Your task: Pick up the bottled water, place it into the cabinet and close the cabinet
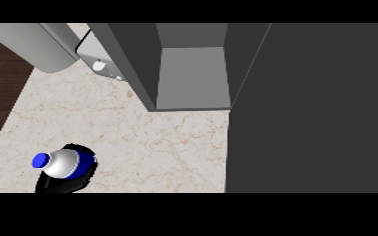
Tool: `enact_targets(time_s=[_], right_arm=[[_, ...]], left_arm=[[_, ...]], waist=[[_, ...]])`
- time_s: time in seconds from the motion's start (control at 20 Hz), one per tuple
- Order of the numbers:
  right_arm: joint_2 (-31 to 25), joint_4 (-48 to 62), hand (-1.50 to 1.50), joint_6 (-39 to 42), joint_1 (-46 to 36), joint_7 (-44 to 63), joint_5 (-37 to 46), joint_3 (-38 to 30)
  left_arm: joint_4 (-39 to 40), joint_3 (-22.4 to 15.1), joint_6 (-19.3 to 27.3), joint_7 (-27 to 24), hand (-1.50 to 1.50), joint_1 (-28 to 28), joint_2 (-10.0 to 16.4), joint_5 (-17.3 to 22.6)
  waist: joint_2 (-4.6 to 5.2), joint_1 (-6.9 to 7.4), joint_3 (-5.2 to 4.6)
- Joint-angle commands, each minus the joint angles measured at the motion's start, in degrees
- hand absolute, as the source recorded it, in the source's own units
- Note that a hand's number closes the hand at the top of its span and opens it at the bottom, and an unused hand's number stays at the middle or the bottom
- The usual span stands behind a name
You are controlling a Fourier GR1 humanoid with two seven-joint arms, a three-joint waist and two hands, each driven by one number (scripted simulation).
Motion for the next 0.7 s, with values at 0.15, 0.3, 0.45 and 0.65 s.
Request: enact_targets(time_s=[0.15, 0.3, 0.45, 0.65], right_arm=[[-0.23, -2.57, -1.5, 0.37, 1.96, -0.45, -0.69, 0.2], [0.24, -4.87, -1.5, -0.43, 1.76, 0.39, 0.35, 1.59], [-0.23, -4.53, -1.5, -0.14, 1.65, 0.43, -0.41, 1.37], [-1.24, -4.45, -1.5, 0.41, 2.21, -0.2, -1.67, 0.25]], left_arm=[[2.14, 0.12, 1.24, -5.64, 1.5, -2.5, -7.09, 1.98], [0.61, 0.33, 9.84, -6.67, 1.5, -3.38, -13.16, 2.77], [-0.37, -2.35, 9.86, -8.87, 1.5, -2.64, -13.32, 2.87], [-0.74, -4.47, 11.56, -7.96, 1.5, -5.22, -13.45, 4.27]], waist=[[-0.07, -0.2, -0.26], [-0.09, -0.26, -0.29], [-0.14, 0.02, -0.24], [-0.14, -0.22, -0.21]])
